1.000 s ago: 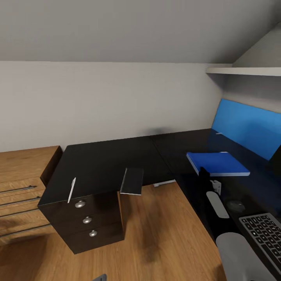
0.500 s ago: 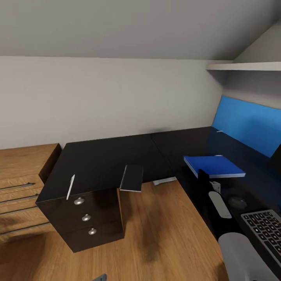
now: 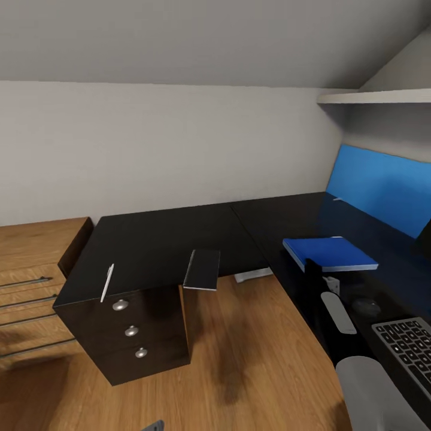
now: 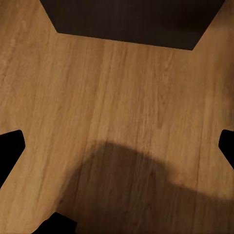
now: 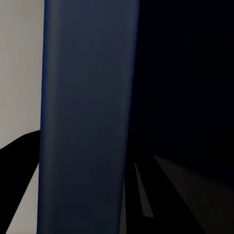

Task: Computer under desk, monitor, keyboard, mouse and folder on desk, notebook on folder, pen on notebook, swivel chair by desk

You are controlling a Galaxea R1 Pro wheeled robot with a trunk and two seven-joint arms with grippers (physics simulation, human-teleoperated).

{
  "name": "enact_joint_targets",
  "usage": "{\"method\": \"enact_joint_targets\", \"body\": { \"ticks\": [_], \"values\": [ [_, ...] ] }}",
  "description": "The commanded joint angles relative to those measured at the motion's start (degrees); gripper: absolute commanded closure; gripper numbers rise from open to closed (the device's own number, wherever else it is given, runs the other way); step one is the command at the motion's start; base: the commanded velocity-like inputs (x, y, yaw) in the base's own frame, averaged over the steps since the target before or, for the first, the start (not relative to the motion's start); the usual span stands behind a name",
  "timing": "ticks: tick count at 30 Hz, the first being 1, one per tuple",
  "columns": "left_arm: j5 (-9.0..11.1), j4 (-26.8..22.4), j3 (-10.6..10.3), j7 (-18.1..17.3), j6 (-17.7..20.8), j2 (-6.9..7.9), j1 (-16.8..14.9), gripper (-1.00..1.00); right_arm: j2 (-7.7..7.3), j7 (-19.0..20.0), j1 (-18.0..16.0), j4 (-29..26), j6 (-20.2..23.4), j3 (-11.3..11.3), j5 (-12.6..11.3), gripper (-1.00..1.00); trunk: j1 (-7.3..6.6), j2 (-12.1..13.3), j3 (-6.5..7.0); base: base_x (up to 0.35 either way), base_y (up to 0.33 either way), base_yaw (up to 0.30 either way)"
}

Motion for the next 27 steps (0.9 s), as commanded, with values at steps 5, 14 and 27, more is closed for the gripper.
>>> {"method": "enact_joint_targets", "body": {
  "ticks": [5, 14, 27],
  "values": [
    [0.6, 0.0, -0.3, 0.2, -0.4, 0.05, -0.1, -1.00, -0.04, -0.6, 0.0, 1.1, -0.4, 0.0, -1.2, 1.00, 0.00, 0.0, -0.06, 0.000, 0.000, 0.000],
    [0.6, 0.1, -0.3, 0.0, -0.4, 0.05, -0.1, -1.00, -0.04, -0.6, 0.0, 1.1, -0.4, 0.1, -1.2, 1.00, 0.00, 0.0, -0.06, -0.008, 0.000, 0.000],
    [0.6, 0.2, -0.3, -0.2, -0.4, 0.09, -0.1, -1.00, -0.03, -0.5, 0.0, 1.1, -0.4, 0.4, -1.1, 1.00, -0.22, 0.4, 0.12, -0.094, 0.000, 0.000]
  ]
}}
